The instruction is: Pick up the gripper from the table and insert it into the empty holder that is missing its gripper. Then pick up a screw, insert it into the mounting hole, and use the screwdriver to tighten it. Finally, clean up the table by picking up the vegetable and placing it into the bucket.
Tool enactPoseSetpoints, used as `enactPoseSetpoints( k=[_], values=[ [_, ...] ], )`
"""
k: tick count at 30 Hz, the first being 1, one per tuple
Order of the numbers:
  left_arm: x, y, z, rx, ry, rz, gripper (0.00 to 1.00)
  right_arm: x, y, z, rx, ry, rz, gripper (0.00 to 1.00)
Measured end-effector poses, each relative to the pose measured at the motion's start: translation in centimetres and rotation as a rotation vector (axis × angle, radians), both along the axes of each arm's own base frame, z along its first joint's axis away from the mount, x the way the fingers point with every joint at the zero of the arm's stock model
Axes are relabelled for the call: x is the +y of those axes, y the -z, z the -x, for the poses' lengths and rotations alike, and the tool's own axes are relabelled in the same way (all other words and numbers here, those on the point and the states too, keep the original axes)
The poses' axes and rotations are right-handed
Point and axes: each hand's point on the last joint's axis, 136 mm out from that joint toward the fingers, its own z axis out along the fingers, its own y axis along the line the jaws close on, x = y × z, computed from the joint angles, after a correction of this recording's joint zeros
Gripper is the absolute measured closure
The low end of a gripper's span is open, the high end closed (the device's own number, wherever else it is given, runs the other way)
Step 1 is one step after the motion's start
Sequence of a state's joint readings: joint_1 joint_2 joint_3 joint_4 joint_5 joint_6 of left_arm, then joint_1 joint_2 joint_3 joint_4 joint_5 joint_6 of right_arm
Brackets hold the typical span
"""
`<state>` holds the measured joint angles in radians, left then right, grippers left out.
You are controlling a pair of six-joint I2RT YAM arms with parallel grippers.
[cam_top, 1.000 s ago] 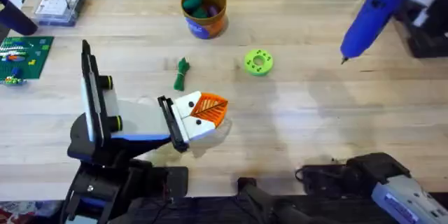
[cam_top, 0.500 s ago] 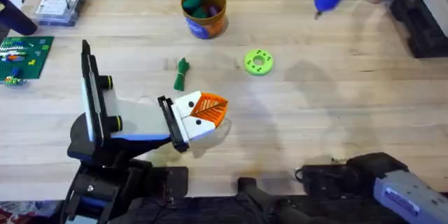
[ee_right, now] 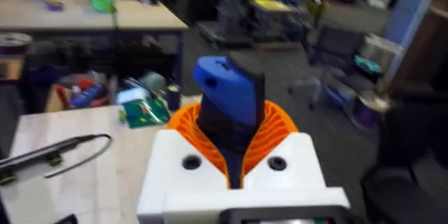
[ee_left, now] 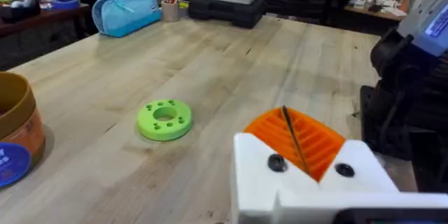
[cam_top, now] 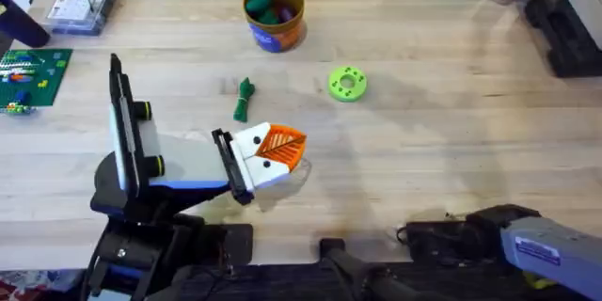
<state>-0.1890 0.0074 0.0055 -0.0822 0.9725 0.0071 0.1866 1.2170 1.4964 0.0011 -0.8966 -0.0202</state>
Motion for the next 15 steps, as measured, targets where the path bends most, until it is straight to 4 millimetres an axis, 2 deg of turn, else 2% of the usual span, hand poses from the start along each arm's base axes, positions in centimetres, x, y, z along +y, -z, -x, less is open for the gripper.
enactPoseSetpoints(
  k=[6, 11, 15],
  values=[
    [0.0, 0.0, 0.0, 0.0, 0.0, 0.0, 0.992, 3.0, -2.0, 4.7, -0.103, -0.267, -0.019, 0.954],
    [0.0, 0.0, 0.0, 0.0, 0.0, 0.0, 0.992, 5.1, -2.0, 8.8, -0.126, -0.466, 0.001, 0.956],
    [0.0, 0.0, 0.0, 0.0, 0.0, 0.0, 0.992, 6.5, -1.7, 10.9, -0.122, -0.567, 0.007, 0.954]
  ],
)
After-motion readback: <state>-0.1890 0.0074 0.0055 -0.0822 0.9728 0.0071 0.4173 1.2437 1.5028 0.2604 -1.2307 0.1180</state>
